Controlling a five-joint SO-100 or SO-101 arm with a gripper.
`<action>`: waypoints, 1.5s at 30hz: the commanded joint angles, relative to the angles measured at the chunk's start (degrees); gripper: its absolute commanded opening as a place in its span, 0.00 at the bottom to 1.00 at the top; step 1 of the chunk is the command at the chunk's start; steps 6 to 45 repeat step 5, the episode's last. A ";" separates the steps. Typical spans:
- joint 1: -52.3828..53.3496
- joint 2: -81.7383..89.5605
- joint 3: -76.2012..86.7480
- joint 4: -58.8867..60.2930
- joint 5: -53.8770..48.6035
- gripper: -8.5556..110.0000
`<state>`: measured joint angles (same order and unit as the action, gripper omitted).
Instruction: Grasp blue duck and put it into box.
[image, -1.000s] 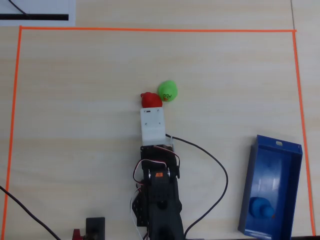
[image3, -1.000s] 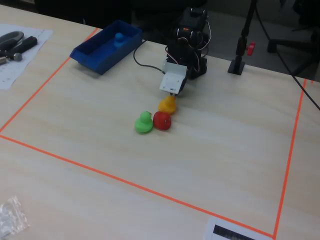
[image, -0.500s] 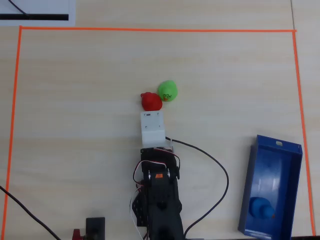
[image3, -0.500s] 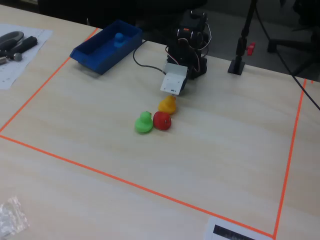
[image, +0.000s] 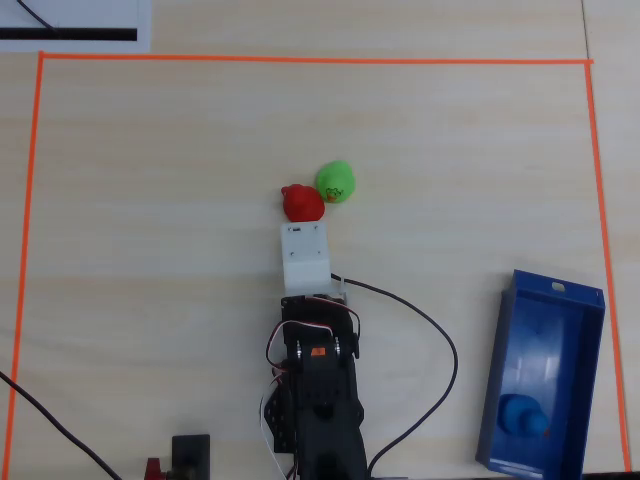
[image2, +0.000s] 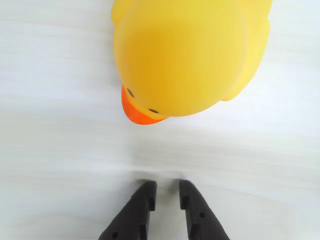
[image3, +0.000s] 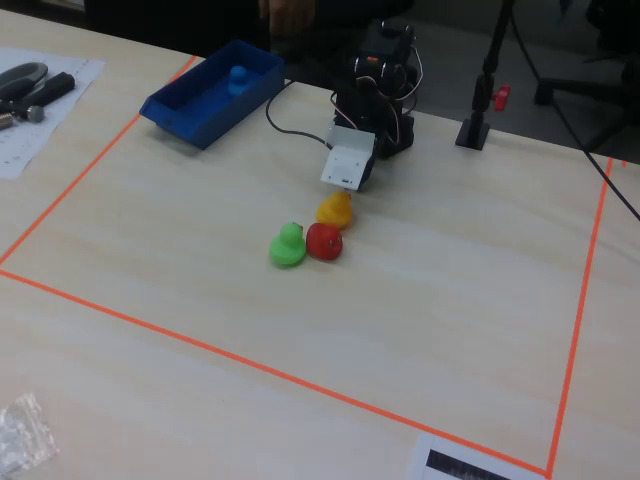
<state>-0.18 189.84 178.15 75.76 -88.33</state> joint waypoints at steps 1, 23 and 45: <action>0.00 -0.09 0.09 0.97 -0.18 0.10; 0.00 -0.09 0.09 0.97 -0.18 0.10; 0.00 -0.09 0.09 0.97 -0.18 0.10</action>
